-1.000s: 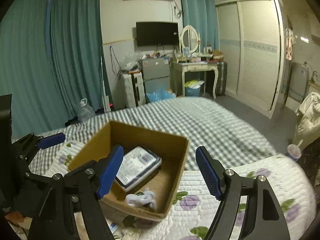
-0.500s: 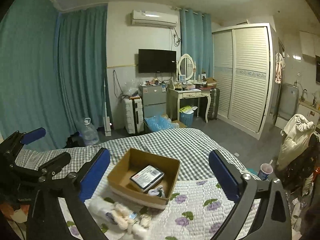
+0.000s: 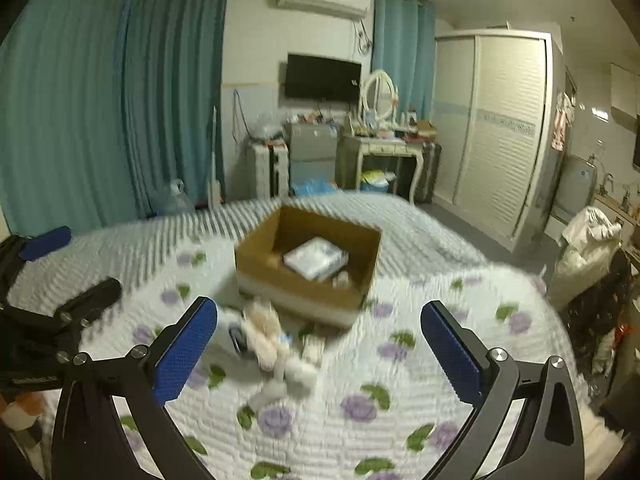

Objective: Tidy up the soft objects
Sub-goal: 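Move both tools back toward the remaining soft items on the quilt, then grasp the lace-trimmed white cloth with the left tool while the right tool grasps the white plastic piece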

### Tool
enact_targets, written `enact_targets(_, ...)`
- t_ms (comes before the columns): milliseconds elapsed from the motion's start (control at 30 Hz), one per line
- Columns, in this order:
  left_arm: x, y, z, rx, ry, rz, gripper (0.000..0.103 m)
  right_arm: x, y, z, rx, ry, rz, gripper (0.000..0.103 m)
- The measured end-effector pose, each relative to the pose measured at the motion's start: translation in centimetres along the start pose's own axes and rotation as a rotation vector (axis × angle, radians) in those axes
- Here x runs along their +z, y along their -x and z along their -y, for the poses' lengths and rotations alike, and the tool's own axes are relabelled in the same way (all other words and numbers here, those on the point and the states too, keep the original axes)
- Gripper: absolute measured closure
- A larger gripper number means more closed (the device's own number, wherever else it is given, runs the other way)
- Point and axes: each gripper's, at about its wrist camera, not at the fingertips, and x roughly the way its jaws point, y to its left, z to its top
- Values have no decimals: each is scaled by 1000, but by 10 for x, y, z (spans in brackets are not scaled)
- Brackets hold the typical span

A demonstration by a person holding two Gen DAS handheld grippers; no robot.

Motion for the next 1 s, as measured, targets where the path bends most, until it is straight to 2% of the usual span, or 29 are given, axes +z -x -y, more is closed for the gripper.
enact_targets(167,-49,-37,-11,-8,85,-73,3,-50,-51,-19,22,-21,-102,0)
enact_targets(267,-73,-53,-17,12,87,-117,3,-78,-86,-29,19,-36,-162,0)
enact_targets(367,-89,-68,-18,36,68,-170,3,-96,-114,-39,26,-43,-215,1)
enact_targets(500,-101,-81,-19,2,82,-206,3,-112,-142,-52,24,-45,-240,7)
enact_targets(667,-108,-94,-22,-7,112,-244,3,-121,-166,-55,35,-59,-279,27)
enact_targets(733,-109,-95,-24,-11,120,-250,3,-122,-169,-51,48,-82,-278,38)
enact_targets(767,-109,-96,-23,-12,118,-252,3,-123,-170,-49,50,-92,-281,48)
enact_targets(800,-109,-95,-22,-13,116,-250,3,-124,-171,-47,49,-100,-287,62)
enact_targets(900,-111,-94,-20,-20,113,-247,3,-125,-167,-40,62,-118,-283,70)
enact_targets(1000,-116,-93,-13,-46,103,-267,3,-124,-158,-33,89,-137,-278,72)
